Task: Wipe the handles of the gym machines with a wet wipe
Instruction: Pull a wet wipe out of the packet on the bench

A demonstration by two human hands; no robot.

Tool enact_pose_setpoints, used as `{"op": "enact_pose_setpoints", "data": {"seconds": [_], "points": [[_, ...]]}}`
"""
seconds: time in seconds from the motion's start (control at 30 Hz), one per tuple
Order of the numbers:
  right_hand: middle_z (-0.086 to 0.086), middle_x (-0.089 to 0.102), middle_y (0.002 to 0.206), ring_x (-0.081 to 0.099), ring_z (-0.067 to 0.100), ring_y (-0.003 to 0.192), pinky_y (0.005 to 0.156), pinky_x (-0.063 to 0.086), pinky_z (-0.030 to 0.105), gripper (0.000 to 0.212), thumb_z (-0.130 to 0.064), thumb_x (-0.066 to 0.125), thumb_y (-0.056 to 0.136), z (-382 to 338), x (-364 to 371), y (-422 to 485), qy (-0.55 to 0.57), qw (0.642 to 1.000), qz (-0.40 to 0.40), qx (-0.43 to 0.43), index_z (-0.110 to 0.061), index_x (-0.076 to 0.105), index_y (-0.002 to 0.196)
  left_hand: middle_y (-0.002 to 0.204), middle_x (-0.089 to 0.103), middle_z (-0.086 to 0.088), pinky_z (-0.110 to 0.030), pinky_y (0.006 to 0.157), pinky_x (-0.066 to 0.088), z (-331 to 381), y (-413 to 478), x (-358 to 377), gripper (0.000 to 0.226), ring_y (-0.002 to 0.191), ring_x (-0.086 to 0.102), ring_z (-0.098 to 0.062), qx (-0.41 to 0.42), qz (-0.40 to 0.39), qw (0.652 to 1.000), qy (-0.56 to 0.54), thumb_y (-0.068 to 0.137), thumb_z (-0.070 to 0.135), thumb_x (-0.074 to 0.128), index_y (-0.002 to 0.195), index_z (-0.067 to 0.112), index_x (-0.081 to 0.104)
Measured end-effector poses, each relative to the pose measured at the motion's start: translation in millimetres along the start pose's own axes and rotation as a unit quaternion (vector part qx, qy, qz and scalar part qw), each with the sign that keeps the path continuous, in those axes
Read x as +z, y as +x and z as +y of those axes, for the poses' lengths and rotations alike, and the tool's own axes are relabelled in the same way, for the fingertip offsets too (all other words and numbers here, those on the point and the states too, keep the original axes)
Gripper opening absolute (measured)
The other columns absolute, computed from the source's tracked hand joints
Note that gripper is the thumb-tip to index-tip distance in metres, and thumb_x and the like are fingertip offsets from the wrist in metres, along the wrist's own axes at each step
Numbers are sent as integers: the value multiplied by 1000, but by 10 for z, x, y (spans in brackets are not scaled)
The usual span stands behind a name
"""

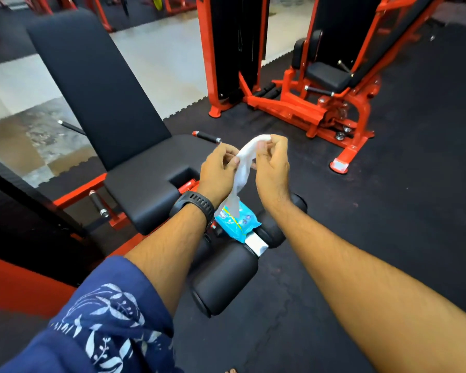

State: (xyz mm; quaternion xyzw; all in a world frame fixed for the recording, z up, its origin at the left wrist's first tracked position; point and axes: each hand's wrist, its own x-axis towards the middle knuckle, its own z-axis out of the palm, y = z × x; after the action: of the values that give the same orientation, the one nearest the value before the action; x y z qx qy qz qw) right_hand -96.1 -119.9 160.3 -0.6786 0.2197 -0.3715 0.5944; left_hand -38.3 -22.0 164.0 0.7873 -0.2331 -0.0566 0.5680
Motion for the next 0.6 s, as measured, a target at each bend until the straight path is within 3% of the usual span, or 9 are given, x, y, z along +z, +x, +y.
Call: {"op": "enact_pose_setpoints", "data": {"seconds": [0.1, 0.23, 0.33, 0.4, 0.5, 0.6], "points": [[-8, 66, 102, 64, 5, 92, 85, 55, 31, 25, -23, 61, 96, -386, -80, 15, 32, 997, -60, 28, -20, 51, 119, 84, 66, 9, -22, 74, 48, 408, -67, -157, 15, 76, 58, -4, -6, 17, 1000, -10, 100, 10, 56, 92, 20, 65], [5, 71, 110, 69, 18, 101, 88, 58, 40, 23, -28, 67, 94, -741, -220, -28, 41, 983, -172, 40, -17, 59, 113, 87, 67, -1, -29, 75, 54, 928, -212, -297, 17, 78, 60, -12, -19, 63, 996, -66, 103, 8, 51, 93, 13, 64], [5, 71, 92, 64, 9, 80, 72, 55, 29, 9, -18, 64, 96, -995, -361, -104, 52, 975, -213, 19, -9, 65, 100, 90, 65, -1, -38, 83, 57, 1247, -369, -406, 18, 83, 60, -15, -38, 122, 988, -88, 104, 12, 50, 91, 16, 62], [4, 62, 79, 56, 7, 69, 61, 47, 24, 17, -18, 61, 99, -1189, -447, -169, 56, 975, -216, 11, -2, 64, 95, 95, 65, -3, -44, 88, 57, 1470, -542, -490, 15, 86, 60, -16, -45, 145, 984, -98, 104, 24, 52, 97, 14, 62], [1, 61, 79, 57, 1, 64, 58, 48, 21, 16, -20, 56, 102, -1484, -531, -270, 76, 972, -222, 7, -6, 60, 94, 100, 67, 0, -29, 74, 56, 1777, -822, -615, 31, 89, 64, -15, -41, 114, 991, -59, 94, 38, 68, 110, 12, 64], [10, 64, 91, 58, 9, 79, 70, 53, 34, 21, -27, 53, 103, -1721, -572, -393, 92, 972, -217, -10, -6, 57, 100, 94, 67, -2, -21, 63, 51, 2016, -1098, -716, 16, 80, 63, -12, -28, 143, 989, -36, 91, 19, 72, 103, 9, 66]]}}
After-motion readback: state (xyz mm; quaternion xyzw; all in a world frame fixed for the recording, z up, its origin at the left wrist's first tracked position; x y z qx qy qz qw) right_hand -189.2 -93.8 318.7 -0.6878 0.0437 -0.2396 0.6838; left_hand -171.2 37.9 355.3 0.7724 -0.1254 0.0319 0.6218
